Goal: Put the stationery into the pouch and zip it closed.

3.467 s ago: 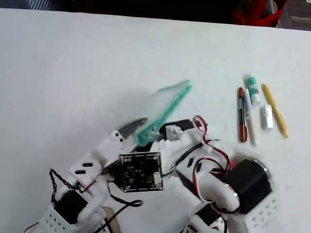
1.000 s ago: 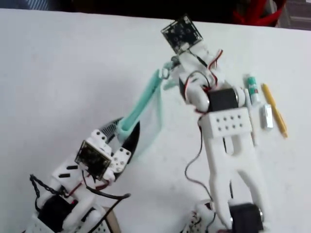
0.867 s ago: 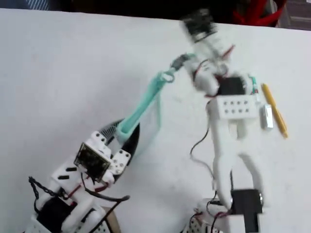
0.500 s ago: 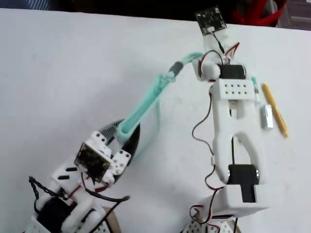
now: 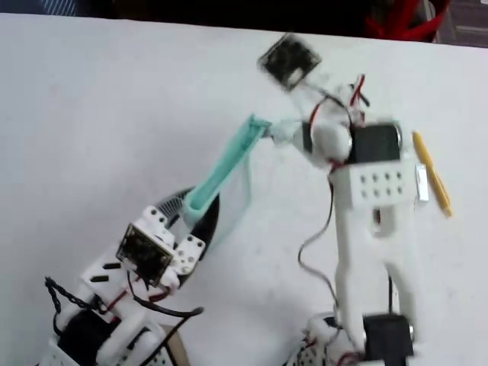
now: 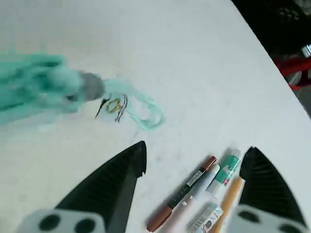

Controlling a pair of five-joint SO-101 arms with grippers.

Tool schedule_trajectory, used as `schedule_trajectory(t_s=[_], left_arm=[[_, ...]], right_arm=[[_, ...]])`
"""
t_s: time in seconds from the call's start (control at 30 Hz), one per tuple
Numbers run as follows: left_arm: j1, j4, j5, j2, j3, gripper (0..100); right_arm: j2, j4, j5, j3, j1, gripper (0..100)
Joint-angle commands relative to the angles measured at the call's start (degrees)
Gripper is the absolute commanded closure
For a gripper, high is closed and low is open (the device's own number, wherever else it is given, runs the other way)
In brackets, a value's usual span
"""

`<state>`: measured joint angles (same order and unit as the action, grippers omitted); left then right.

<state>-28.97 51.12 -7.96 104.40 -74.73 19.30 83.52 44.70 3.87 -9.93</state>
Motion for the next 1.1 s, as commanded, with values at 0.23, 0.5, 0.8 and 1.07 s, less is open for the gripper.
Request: schedule_trajectory(t_s=[0.23,0.5,0.8,1.07], left_arm=[[0.31,0.00,0.53,0.04,0.26,98],[0.31,0.00,0.53,0.04,0.26,98],[0.04,0.00,0.53,0.04,0.26,98],[-0.04,0.00,0.44,0.04,0.26,98]], right_arm=[[10.77,-2.07,3.78,-5.89,-6.46,69.0],[10.51,-16.22,4.31,-14.59,-8.92,71.0],[11.12,-21.05,7.03,-15.56,-9.45,72.2],[15.96,-12.26,13.71,-15.21,-13.58,72.0]])
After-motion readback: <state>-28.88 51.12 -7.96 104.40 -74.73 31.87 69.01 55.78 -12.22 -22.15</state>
